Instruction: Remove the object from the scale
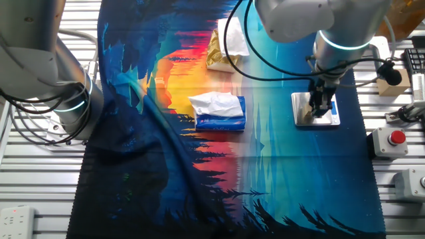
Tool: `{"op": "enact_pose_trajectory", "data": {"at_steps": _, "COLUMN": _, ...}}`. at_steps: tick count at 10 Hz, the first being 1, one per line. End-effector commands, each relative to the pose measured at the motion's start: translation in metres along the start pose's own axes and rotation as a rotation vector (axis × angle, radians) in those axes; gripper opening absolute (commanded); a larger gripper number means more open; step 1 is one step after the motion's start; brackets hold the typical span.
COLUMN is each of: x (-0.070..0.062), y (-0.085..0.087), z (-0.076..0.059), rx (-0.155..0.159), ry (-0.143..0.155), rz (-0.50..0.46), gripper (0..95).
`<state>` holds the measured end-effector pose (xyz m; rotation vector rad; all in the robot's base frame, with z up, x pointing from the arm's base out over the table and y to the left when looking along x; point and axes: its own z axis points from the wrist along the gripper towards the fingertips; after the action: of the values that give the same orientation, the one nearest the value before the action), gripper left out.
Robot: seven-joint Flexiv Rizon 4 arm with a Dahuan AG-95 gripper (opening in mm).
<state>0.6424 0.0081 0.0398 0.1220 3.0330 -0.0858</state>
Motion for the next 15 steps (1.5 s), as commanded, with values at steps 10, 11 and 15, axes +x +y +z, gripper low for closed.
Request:
{"op": "enact_pose_trajectory", "data": {"at_steps": 10, "x": 0.002, "y": 0.043, "z": -0.075, "rx": -0.006, "ry": 0.028, "rz": 0.034, "gripper": 0.0}}
{"op": "enact_pose_trajectory", "data": {"at_steps": 11, "x": 0.007, "y": 0.056, "z": -0.079, "rx": -0.005, "ry": 0.027, "rz": 0.045, "gripper": 0.0}}
{"op": "enact_pose_trajectory", "data": {"at_steps": 15, "x": 0.010, "y": 0.066, "z": -0.078, "rx": 0.003, "ry": 0.046, "rz": 0.035, "gripper": 0.0}}
